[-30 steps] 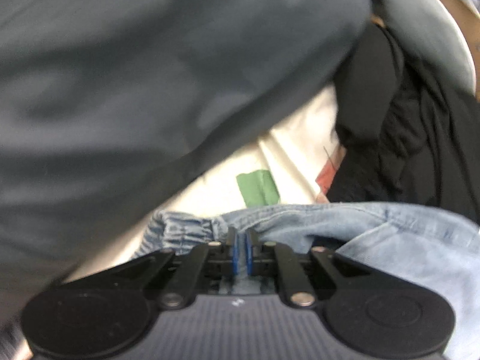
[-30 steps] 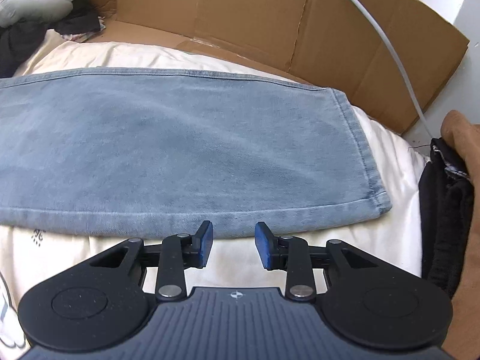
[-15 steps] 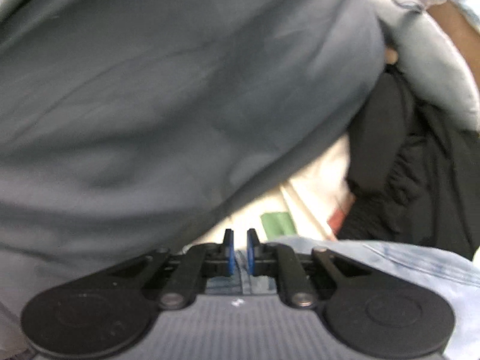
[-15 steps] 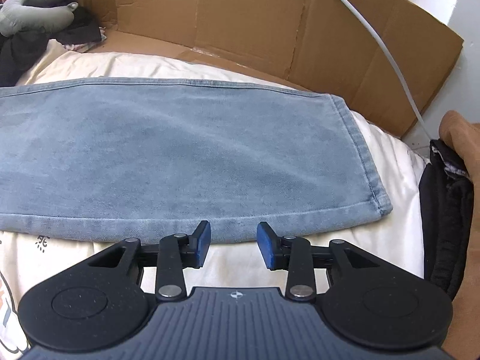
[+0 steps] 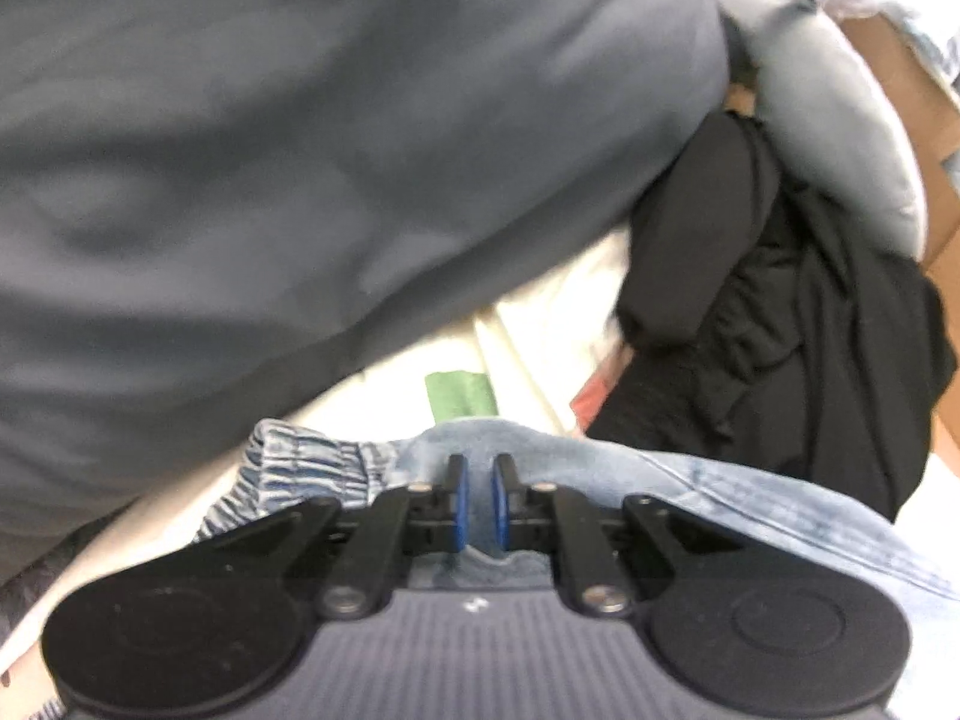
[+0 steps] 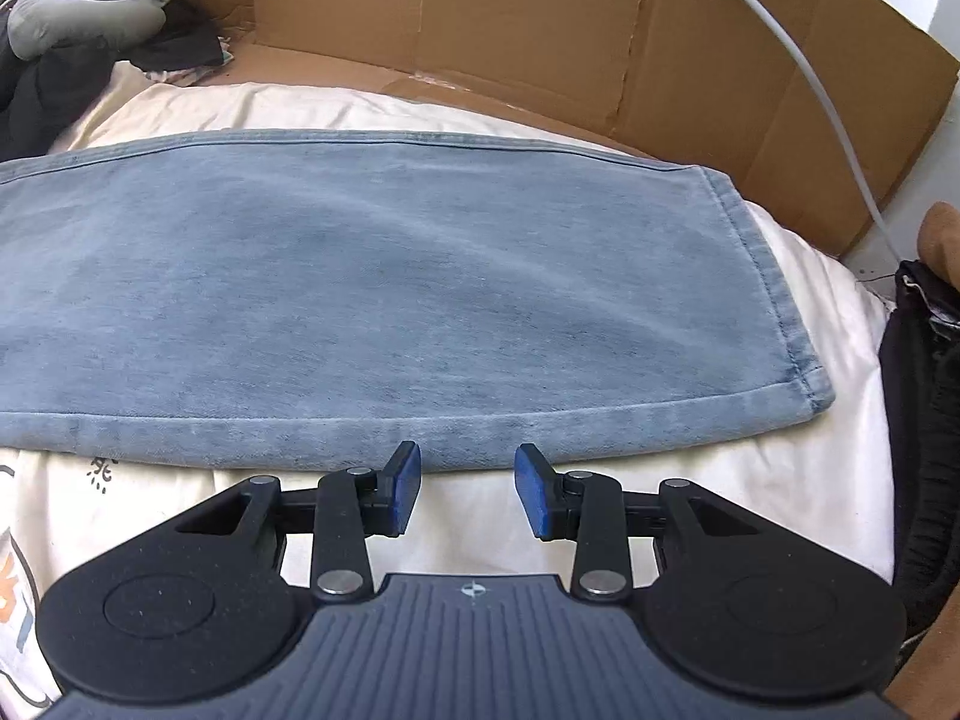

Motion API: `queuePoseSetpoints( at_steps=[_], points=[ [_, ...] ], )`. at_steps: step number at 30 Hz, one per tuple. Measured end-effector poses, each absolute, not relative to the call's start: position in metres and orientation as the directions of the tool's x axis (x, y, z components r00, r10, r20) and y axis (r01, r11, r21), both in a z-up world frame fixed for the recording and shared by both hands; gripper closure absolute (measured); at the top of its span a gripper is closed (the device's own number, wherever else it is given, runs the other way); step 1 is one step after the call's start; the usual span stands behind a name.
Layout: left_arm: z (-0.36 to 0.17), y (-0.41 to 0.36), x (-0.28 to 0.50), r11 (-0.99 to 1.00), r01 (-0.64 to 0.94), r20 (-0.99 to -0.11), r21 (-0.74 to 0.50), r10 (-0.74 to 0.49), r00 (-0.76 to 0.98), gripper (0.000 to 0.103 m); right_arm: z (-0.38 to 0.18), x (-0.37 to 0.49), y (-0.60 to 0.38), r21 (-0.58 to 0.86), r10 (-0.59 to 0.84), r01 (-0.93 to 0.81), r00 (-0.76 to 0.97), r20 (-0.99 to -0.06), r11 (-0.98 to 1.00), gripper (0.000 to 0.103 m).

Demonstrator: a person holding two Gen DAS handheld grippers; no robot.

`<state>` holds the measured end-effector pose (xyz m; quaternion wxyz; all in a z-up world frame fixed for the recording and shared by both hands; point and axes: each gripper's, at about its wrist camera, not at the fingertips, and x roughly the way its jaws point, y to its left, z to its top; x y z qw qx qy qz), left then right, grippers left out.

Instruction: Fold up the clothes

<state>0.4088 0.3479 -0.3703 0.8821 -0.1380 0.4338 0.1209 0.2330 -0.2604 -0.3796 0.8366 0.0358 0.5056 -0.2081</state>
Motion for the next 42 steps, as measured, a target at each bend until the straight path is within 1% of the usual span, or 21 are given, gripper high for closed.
queuePoseSetpoints(
  at_steps=[2,5,7,10,11,14,16,19,21,24,27,30,31,33,34,37,42],
  points=[
    [-0.377,0.351,0.413,0.927,-0.348,-0.803,-0.142,0.097,0.588,0.094,-0.383,0.235,-0.26,-0.149,-0.312,0.388,0.402,-0.861,0.91,0.06],
    [-0.383,0.346,0.423,0.94,-0.334,-0.809,-0.065,0.147,0.57,0.1,-0.389,0.238,-0.261,-0.146,-0.315,0.401,0.397,-0.862,0.904,0.057],
    [-0.386,0.341,0.429,0.943,-0.331,-0.813,-0.025,0.174,0.556,0.1,-0.393,0.239,-0.262,-0.139,-0.317,0.416,0.396,-0.862,0.899,0.056],
    [-0.387,0.336,0.437,0.946,-0.325,-0.817,0.019,0.202,0.54,0.1,-0.395,0.238,-0.267,-0.132,-0.319,0.435,0.392,-0.863,0.891,0.049],
    [-0.386,0.335,0.439,0.944,-0.329,-0.822,0.024,0.206,0.531,0.1,-0.395,0.238,-0.269,-0.121,-0.313,0.442,0.391,-0.866,0.889,0.047],
    [-0.377,0.335,0.439,0.938,-0.345,-0.834,0.011,0.199,0.514,0.1,-0.39,0.236,-0.275,-0.088,-0.293,0.466,0.388,-0.874,0.88,0.048],
    [-0.369,0.334,0.433,0.944,-0.329,-0.833,0.012,0.192,0.519,0.1,-0.382,0.232,-0.278,-0.071,-0.286,0.478,0.395,-0.873,0.876,0.048],
    [-0.353,0.335,0.417,0.954,-0.301,-0.835,-0.004,0.163,0.526,0.096,-0.365,0.225,-0.279,-0.035,-0.267,0.499,0.402,-0.876,0.866,0.048],
    [-0.341,0.339,0.402,0.951,-0.308,-0.839,-0.038,0.137,0.527,0.096,-0.351,0.224,-0.278,-0.018,-0.245,0.492,0.402,-0.882,0.87,0.048],
    [-0.318,0.343,0.375,0.95,-0.31,-0.846,-0.047,0.127,0.518,0.095,-0.326,0.223,-0.272,-0.005,-0.218,0.469,0.401,-0.89,0.883,0.048],
    [-0.292,0.351,0.358,0.956,-0.289,-0.852,-0.056,0.105,0.512,0.091,-0.295,0.223,-0.264,0.029,-0.191,0.474,0.408,-0.893,0.88,0.047],
    [-0.247,0.356,0.321,0.96,-0.272,-0.842,-0.062,0.096,0.532,0.088,-0.256,0.218,-0.25,0.051,-0.162,0.439,0.435,-0.886,0.897,0.047],
    [-0.234,0.358,0.31,0.959,-0.273,-0.842,-0.073,0.088,0.532,0.086,-0.243,0.216,-0.245,0.054,-0.153,0.419,0.443,-0.883,0.906,0.047],
    [-0.208,0.362,0.288,0.957,-0.272,-0.842,-0.102,0.063,0.536,0.085,-0.216,0.212,-0.234,0.059,-0.133,0.379,0.459,-0.878,0.923,0.047],
    [-0.196,0.362,0.277,0.959,-0.264,-0.84,-0.099,0.062,0.539,0.084,-0.201,0.208,-0.23,0.064,-0.125,0.367,0.469,-0.874,0.928,0.047],
    [-0.163,0.361,0.244,0.968,-0.24,-0.834,-0.072,0.074,0.547,0.074,-0.158,0.192,-0.221,0.085,-0.116,0.363,0.499,-0.859,0.928,0.047],
    [-0.115,0.364,0.191,0.977,-0.204,-0.823,-0.064,0.064,0.565,0.074,-0.088,0.163,-0.203,0.075,-0.137,0.339,0.56,-0.817,0.938,0.047]
  ],
)
